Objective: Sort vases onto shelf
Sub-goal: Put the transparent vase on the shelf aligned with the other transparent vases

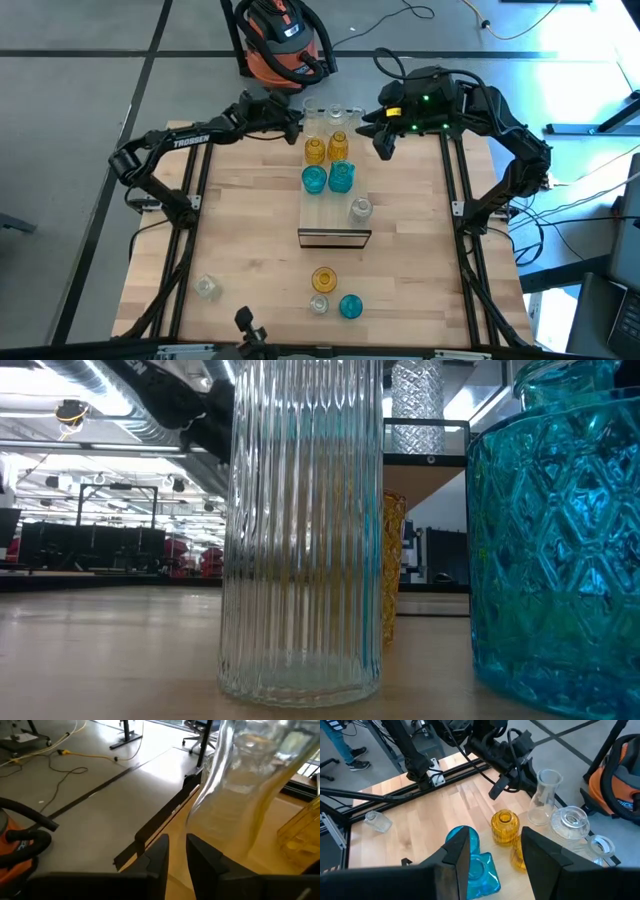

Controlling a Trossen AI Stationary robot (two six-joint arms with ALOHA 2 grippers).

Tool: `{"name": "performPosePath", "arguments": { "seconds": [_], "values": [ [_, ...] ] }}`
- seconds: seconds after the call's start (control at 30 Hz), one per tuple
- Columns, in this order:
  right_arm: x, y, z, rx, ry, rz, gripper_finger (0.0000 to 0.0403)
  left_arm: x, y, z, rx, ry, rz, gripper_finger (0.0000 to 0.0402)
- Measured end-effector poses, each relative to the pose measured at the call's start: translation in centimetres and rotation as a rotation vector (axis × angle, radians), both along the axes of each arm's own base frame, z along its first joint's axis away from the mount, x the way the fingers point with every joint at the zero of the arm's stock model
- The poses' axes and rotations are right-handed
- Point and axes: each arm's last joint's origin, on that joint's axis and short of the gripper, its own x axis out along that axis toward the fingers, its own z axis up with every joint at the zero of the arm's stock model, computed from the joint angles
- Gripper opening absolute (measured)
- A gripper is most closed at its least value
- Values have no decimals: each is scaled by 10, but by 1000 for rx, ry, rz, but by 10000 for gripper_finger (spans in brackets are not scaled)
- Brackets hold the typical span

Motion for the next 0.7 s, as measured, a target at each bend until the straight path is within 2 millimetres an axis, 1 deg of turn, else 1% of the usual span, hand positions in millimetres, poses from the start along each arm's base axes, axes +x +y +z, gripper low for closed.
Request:
{"name": "performPosePath", "arguments": {
  "seconds": [0.13,0.23,0.33,0.4,0.53,0.7],
  "values": [
    [0,0,0,0,0,0,143,3,-4,-1,-1,21,57,58],
    [0,0,0,1,0,2,143,2,-6,-6,-49,45,112,58],
    [0,0,0,6,-1,9,143,2,-12,-12,-95,109,154,58],
    [0,0,0,6,-1,9,143,3,-15,-14,-105,133,149,58],
    [0,0,0,6,-1,9,143,9,-22,-13,-102,119,108,58],
    [0,0,0,5,-1,9,143,12,-25,-13,-98,113,96,58]
  ]
}}
